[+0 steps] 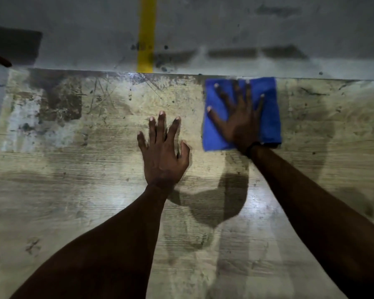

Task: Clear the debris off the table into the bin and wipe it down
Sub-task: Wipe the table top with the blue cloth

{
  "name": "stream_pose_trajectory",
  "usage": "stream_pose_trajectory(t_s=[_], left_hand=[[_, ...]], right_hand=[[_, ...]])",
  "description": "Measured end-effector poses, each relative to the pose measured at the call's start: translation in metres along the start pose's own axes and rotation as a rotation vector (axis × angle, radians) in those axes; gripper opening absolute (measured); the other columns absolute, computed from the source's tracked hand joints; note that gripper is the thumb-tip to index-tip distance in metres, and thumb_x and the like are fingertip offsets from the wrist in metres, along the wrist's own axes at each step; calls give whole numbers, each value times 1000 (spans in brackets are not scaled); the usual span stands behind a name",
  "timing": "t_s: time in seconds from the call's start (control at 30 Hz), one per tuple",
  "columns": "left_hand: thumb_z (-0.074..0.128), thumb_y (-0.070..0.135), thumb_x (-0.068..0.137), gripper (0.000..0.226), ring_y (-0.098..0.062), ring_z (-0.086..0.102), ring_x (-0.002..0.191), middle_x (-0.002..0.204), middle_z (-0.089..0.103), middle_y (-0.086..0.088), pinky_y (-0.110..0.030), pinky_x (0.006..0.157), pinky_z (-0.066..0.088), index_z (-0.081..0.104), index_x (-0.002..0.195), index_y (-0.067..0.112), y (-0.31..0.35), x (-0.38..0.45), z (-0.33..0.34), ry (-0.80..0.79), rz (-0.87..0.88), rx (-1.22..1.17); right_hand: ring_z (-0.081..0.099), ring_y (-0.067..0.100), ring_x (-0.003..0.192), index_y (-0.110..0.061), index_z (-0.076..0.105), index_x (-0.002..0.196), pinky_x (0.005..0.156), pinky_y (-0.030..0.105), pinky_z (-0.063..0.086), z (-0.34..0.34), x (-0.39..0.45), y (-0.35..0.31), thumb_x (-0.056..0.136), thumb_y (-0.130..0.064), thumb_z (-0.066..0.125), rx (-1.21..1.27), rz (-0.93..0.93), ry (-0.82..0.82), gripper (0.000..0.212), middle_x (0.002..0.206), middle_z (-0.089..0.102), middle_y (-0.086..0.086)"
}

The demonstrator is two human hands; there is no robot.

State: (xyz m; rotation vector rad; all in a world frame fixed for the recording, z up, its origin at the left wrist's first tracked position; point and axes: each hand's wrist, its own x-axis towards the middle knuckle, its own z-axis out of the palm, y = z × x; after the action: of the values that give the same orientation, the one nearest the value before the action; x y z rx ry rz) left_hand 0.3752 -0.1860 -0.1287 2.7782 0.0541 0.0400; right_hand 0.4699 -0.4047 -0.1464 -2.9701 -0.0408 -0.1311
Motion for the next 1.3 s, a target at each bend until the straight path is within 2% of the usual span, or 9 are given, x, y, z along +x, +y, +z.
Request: stream_pose_trajectory(t_s=[0.13, 0.27, 0.4, 0.57, 0.7, 0.87, 0.97, 1.2, 1.3], left_hand=[[45, 45, 102, 66, -26, 2, 165, 178, 8, 1, -62, 129, 5, 30, 165, 34, -1, -1, 1, -9, 0, -7], [45, 44, 101, 66, -25, 2, 165, 178, 8, 2, -63, 128, 4, 31, 165, 34, 0, 0, 0, -11, -5, -19], [44, 44, 100, 66, -27, 5, 165, 178, 11, 0, -65, 127, 9, 32, 164, 33, -2, 0, 1, -4, 2, -4], [41, 45, 102, 66, -26, 3, 165, 178, 8, 0, -64, 128, 7, 28, 166, 35, -1, -1, 1, -14, -2, 7], [41, 46, 101, 67, -27, 5, 164, 178, 9, -1, -64, 128, 7, 28, 166, 35, -2, -1, 1, -12, -3, 14], [41, 46, 100, 67, -28, 7, 164, 178, 11, -1, -65, 127, 9, 30, 165, 35, -4, 0, 4, 0, 0, 12], [41, 46, 101, 66, -27, 5, 164, 178, 9, -1, -64, 128, 6, 29, 165, 36, -4, 0, 4, -15, 4, 6], [40, 45, 100, 65, -29, 9, 164, 177, 15, -4, -64, 127, 6, 34, 164, 33, -4, -3, 5, 22, 24, 3], [38, 47, 100, 66, -30, 10, 164, 177, 15, -5, -65, 127, 7, 34, 164, 33, -4, -4, 4, 18, 24, 9]], right_hand=[[7, 34, 164, -50, 20, 165, 124, 74, 4, -9, 37, 16, 98, -82, 24, 52, 247, -46, 75, 178, 14, 1], [8, 36, 164, -45, 19, 167, 125, 72, 4, -8, -24, -28, 101, -78, 24, -12, 105, -42, 73, 178, 13, 4], [-2, 28, 165, -49, 17, 166, 127, 67, 0, -15, -104, -41, 101, -78, 29, 2, -47, -101, 72, 179, 6, -4], [9, 30, 164, -49, 27, 163, 125, 72, 6, -15, -47, 1, 98, -82, 33, 7, 168, -15, 73, 177, 16, -1], [7, 32, 164, -49, 21, 165, 124, 73, 6, -12, -29, -10, 98, -82, 26, 13, 262, -32, 75, 178, 14, 1], [1, 30, 165, -47, 22, 165, 127, 67, 1, -22, -155, -53, 101, -77, 33, 17, 83, -54, 72, 178, 12, -1], [1, 26, 165, -48, 27, 164, 127, 67, 4, -30, -208, -40, 101, -77, 38, 10, 72, -80, 71, 178, 12, -3], [14, 32, 163, -49, 28, 163, 124, 71, 9, -12, -108, -14, 100, -80, 29, -43, 283, 35, 71, 176, 21, 1], [12, 34, 164, -47, 27, 164, 124, 71, 9, -10, -125, -34, 100, -79, 29, -27, 231, 32, 72, 176, 22, 4]])
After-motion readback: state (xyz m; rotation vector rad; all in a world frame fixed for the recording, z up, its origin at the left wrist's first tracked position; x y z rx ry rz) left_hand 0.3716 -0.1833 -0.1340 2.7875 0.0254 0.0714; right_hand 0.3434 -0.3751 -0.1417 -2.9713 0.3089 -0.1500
